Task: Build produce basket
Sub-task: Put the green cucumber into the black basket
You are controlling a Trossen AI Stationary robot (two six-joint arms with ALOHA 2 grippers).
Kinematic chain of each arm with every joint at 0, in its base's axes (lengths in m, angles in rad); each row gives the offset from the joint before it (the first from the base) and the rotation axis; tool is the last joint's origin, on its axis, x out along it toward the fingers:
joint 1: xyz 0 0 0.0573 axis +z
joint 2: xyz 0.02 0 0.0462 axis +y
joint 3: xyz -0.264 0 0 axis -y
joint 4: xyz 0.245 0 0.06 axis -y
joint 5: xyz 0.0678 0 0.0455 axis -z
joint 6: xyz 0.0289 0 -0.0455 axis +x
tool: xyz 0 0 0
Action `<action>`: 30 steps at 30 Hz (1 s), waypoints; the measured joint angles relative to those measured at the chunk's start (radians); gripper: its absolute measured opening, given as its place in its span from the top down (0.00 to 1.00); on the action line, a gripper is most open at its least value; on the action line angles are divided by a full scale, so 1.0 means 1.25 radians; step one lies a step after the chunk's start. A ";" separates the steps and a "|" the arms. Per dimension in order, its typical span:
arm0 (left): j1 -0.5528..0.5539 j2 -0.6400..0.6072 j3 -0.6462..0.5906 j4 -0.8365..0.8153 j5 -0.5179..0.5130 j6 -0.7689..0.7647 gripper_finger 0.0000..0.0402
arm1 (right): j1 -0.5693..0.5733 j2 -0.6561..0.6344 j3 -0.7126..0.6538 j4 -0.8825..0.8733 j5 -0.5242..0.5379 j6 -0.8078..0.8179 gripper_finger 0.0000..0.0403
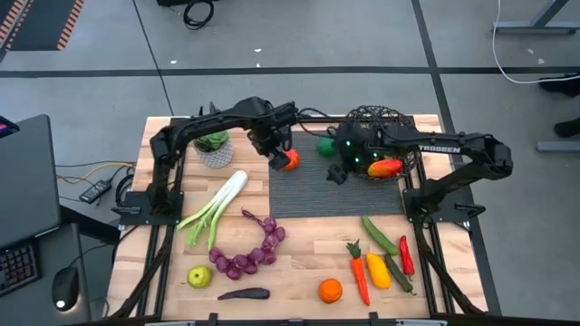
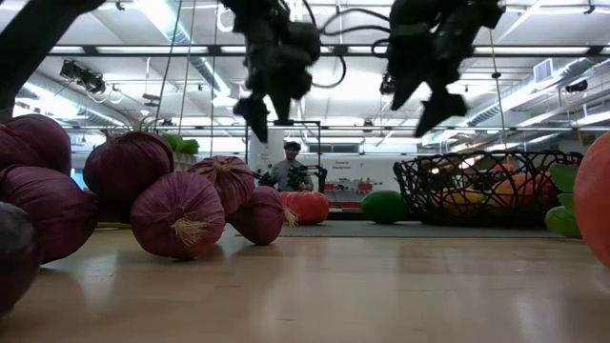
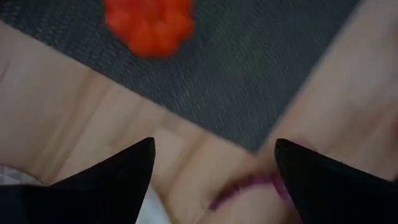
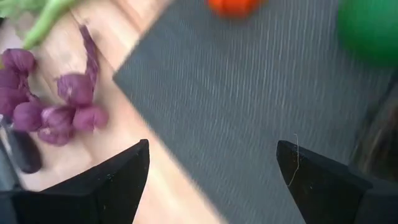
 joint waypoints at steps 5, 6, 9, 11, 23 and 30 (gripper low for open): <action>-0.040 -0.065 0.000 -0.004 0.002 0.002 0.16 | 0.093 -0.001 0.000 -0.126 -0.034 0.218 0.12; -0.047 -0.074 0.000 -0.003 0.002 0.001 0.16 | 0.117 0.002 0.000 -0.149 -0.039 0.247 0.12; -0.071 -0.096 0.000 0.008 0.002 -0.013 0.16 | 0.199 0.014 0.000 -0.229 -0.030 0.306 0.12; -0.084 -0.104 0.000 0.009 0.003 -0.043 0.16 | 0.252 0.026 0.000 -0.267 -0.018 0.330 0.12; -0.171 -0.147 0.001 0.068 -0.008 -0.185 0.16 | 0.414 0.056 -0.050 -0.358 -0.032 0.391 0.14; -0.198 -0.149 0.001 0.093 -0.016 -0.209 0.16 | 0.465 0.058 -0.166 -0.225 -0.060 0.470 0.14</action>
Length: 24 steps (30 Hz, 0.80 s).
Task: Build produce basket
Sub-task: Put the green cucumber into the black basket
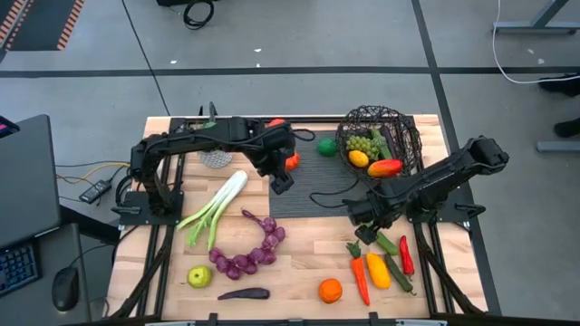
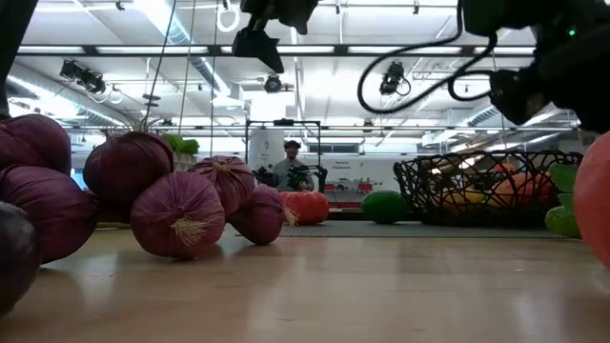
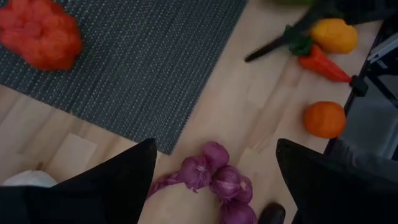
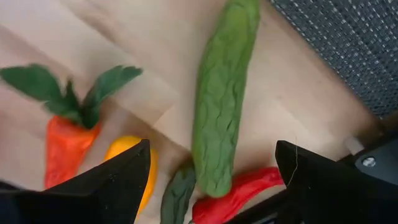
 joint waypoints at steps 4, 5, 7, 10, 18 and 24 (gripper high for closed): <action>-0.005 0.000 0.000 0.006 0.000 0.005 0.16 | 0.007 0.000 -0.036 0.039 0.026 0.026 0.14; -0.004 0.000 0.000 0.010 0.000 0.005 0.16 | 0.008 0.000 -0.047 0.052 0.027 0.035 0.14; -0.003 0.000 0.000 0.016 -0.001 0.005 0.16 | 0.008 0.000 -0.076 0.097 0.020 0.058 0.14; 0.003 0.000 0.000 0.037 -0.001 0.004 0.16 | 0.009 0.000 -0.120 0.157 -0.004 0.089 0.14; 0.009 0.000 0.000 0.064 -0.001 -0.017 0.16 | 0.008 0.000 -0.156 0.220 -0.005 0.115 0.27; 0.008 0.000 0.000 0.064 -0.001 -0.017 0.16 | 0.011 0.000 -0.156 0.220 0.024 0.110 0.54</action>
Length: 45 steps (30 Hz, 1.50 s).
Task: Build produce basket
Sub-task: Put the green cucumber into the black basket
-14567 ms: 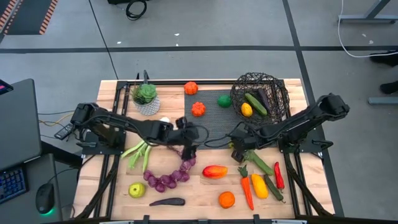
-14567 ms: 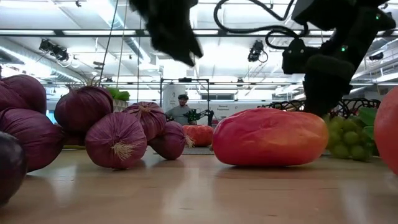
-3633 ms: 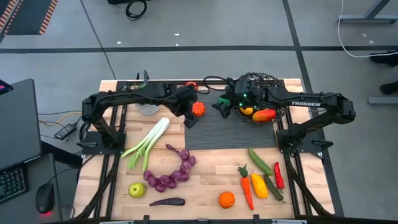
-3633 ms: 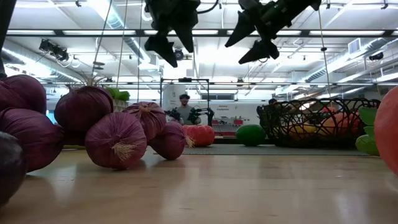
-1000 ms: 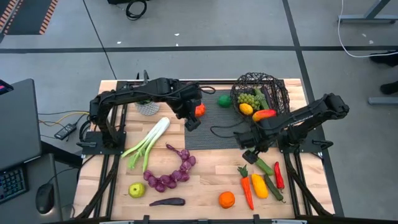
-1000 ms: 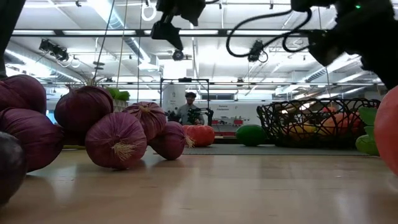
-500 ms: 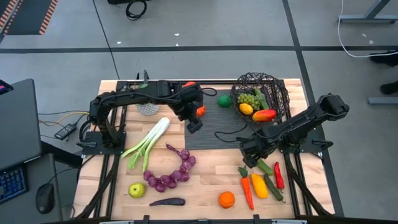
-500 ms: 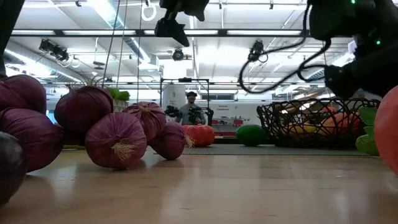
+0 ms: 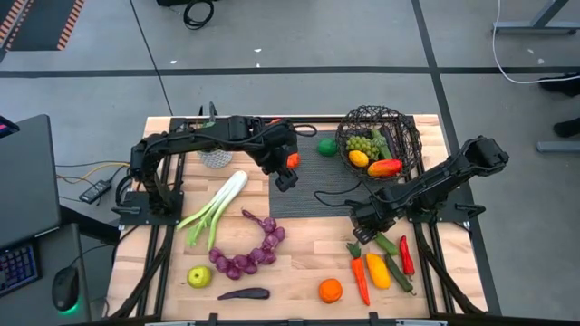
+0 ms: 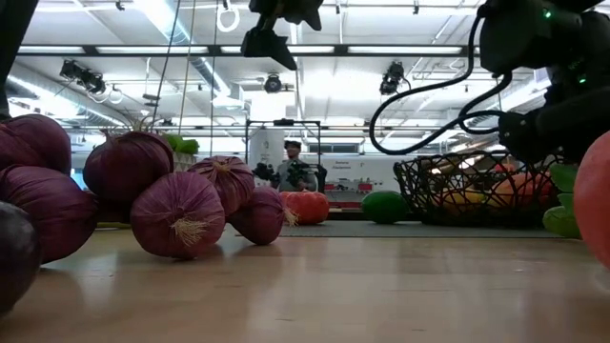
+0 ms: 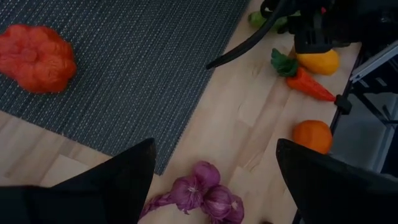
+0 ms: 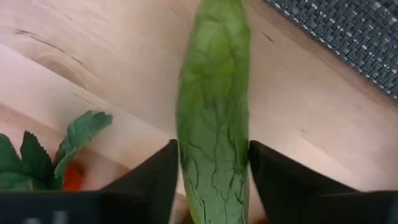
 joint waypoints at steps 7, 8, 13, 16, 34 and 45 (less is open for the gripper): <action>0.001 0.000 0.000 0.000 0.000 -0.001 0.16 | 0.000 0.003 0.000 -0.002 0.009 -0.047 0.75; 0.000 0.000 0.000 -0.001 0.000 -0.001 0.16 | 0.000 0.000 0.000 -0.003 0.006 -0.052 0.76; -0.002 0.000 0.000 -0.013 0.016 0.000 0.16 | -0.001 -0.035 0.039 -0.041 -0.008 -0.067 0.77; -0.003 0.000 0.000 -0.014 0.018 -0.005 0.16 | -0.003 -0.068 0.099 -0.087 0.018 -0.064 0.77; -0.002 0.000 0.000 -0.143 -0.018 0.024 0.16 | -0.352 -0.127 0.434 -0.396 0.361 -0.331 0.78; 0.008 0.000 0.000 -0.277 -0.024 0.070 0.16 | -0.640 -0.127 0.434 -0.388 0.334 -0.592 0.72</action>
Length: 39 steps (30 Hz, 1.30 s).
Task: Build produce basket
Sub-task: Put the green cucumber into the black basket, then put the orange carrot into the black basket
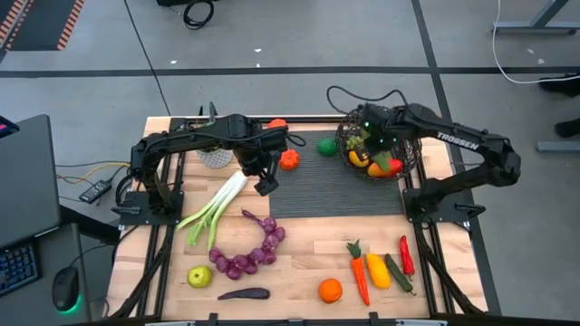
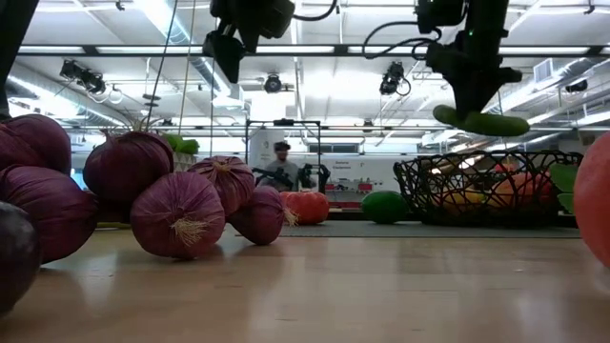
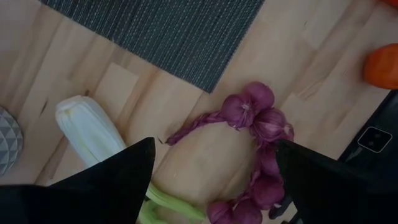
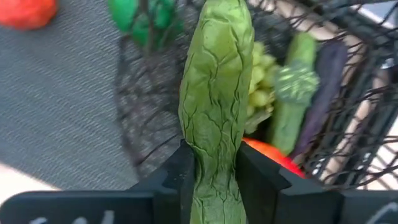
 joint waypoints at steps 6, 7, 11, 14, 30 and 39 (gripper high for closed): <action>-0.006 0.000 0.000 0.004 0.000 0.003 0.16 | -0.094 0.000 0.000 0.002 -0.027 -0.052 0.56; -0.006 0.000 0.000 0.004 0.000 0.006 0.16 | -0.103 0.000 0.000 0.002 -0.041 -0.059 0.53; -0.006 0.000 0.000 0.004 0.000 0.015 0.16 | -0.123 0.000 0.000 0.001 -0.079 -0.074 0.43; -0.006 0.000 0.000 0.006 0.000 0.015 0.16 | -0.124 0.000 0.000 0.001 -0.115 -0.071 0.36; -0.016 0.000 0.000 0.207 -0.072 -0.075 0.16 | 0.042 0.000 0.000 -0.161 -0.407 0.107 0.31; -0.016 0.000 0.000 0.235 -0.073 -0.047 0.16 | 0.175 0.000 0.000 -0.155 -0.392 0.218 0.31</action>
